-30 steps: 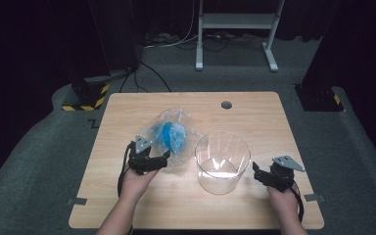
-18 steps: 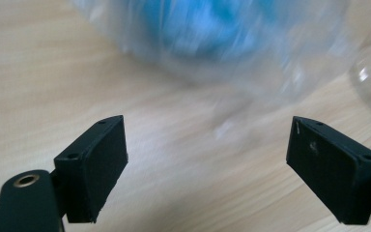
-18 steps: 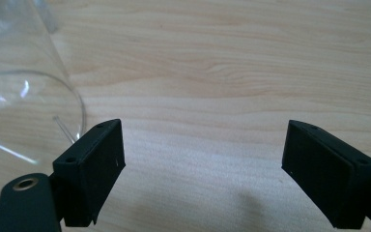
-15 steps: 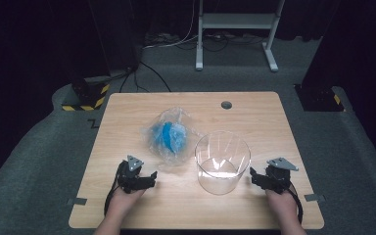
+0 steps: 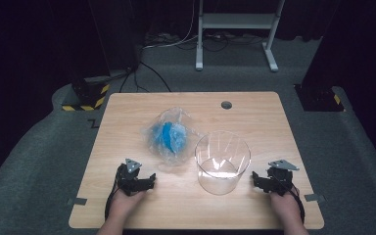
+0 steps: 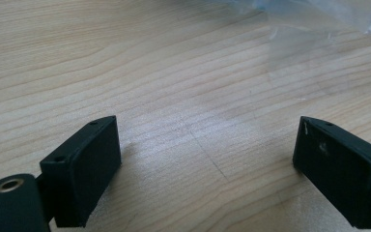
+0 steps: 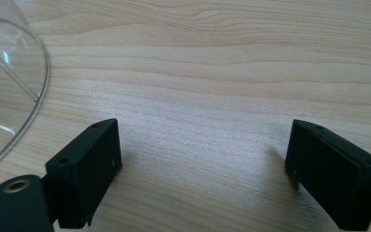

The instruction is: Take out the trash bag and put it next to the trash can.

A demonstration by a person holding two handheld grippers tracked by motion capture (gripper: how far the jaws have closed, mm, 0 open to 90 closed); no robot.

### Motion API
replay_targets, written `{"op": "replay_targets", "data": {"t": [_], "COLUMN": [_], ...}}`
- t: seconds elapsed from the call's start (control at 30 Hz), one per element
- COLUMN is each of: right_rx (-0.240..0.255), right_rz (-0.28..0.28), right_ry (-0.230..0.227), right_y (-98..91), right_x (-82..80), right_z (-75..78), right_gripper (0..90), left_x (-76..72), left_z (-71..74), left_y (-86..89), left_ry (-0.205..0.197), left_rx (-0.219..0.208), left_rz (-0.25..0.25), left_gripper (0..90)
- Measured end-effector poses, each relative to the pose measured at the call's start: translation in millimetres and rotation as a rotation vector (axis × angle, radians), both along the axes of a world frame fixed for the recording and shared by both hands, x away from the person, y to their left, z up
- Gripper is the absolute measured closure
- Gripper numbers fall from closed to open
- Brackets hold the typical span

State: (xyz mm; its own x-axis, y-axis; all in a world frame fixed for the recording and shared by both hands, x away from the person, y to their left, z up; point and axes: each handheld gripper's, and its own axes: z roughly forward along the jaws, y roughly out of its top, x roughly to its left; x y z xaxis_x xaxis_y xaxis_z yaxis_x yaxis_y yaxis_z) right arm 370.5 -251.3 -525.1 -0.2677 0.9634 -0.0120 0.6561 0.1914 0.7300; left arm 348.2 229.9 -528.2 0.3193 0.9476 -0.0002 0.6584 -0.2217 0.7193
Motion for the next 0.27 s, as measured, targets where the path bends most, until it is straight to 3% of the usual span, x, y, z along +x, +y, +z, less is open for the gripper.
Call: {"op": "replay_targets", "data": {"t": [0.27], "right_rx": [0.000], "right_rz": [-0.055], "right_ry": [0.007], "right_y": [11.2], "right_x": [0.5], "right_z": [0.0], "right_gripper": [11.5], "left_x": [-0.3], "left_z": [0.4], "left_y": [0.3], "left_ry": [0.007], "left_rx": [-0.002], "left_rz": [-0.013], "left_gripper": [9.4]}}
